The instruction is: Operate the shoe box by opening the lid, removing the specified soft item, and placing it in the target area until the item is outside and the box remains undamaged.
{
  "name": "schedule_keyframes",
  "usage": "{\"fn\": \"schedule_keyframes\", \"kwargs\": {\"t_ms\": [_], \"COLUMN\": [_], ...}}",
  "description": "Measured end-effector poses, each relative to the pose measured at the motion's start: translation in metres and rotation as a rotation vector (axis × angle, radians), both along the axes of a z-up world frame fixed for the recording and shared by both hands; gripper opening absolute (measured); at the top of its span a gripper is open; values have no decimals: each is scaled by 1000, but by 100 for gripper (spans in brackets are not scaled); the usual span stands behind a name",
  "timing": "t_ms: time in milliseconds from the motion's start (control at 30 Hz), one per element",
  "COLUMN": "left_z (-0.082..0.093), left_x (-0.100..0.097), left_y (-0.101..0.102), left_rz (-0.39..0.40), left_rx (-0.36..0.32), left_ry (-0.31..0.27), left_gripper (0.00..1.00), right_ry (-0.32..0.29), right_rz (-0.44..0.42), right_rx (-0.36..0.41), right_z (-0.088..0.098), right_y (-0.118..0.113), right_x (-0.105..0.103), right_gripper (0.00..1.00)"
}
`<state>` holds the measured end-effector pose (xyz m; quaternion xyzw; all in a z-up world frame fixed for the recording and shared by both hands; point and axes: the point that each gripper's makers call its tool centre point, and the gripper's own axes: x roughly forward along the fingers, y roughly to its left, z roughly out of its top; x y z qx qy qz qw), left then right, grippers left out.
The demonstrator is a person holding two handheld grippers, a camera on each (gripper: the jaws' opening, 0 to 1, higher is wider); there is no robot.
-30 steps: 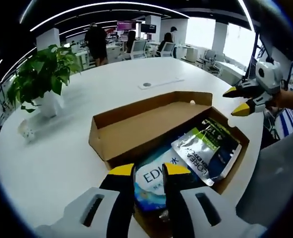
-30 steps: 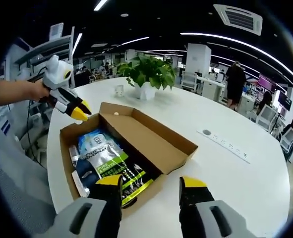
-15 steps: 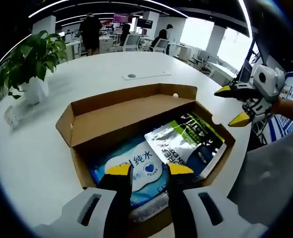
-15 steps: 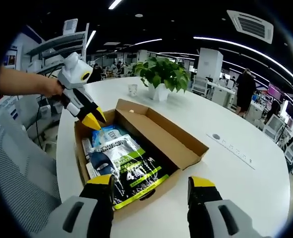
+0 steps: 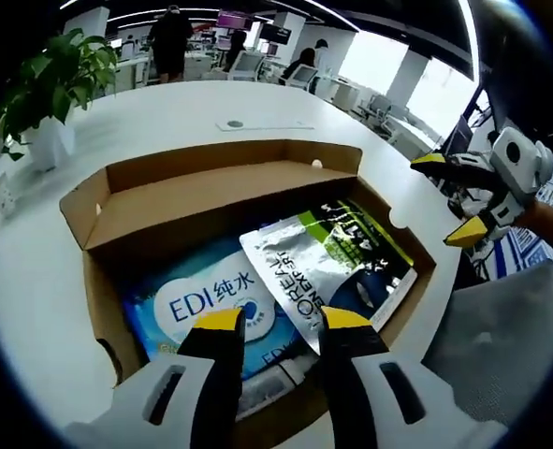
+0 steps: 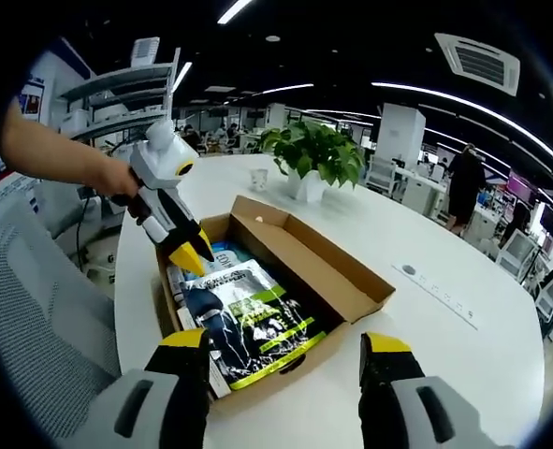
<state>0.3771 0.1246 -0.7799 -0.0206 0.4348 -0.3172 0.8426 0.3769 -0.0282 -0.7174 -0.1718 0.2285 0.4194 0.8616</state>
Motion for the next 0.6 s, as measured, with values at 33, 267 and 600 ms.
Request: {"fn": "schedule_keyframes", "kwargs": {"t_ms": [33,267,600], "left_z": [-2,-9,-9], "left_x": [-1,-4,-6], "left_y": [-2,-10,-21], "left_rz": [2,16,59], "left_rx": [-8,-56,-162], "left_ry": [12,68,133], "left_gripper": [31,30,19], "right_ry": [-4,-26,-21], "right_rz": [1,-1,-1], "right_rx": [-1,10,17], "right_z": [0,4,0], "right_y": [0,-4,-3], "right_x": [-1,-5,-10], "right_gripper": [63,62,62]}}
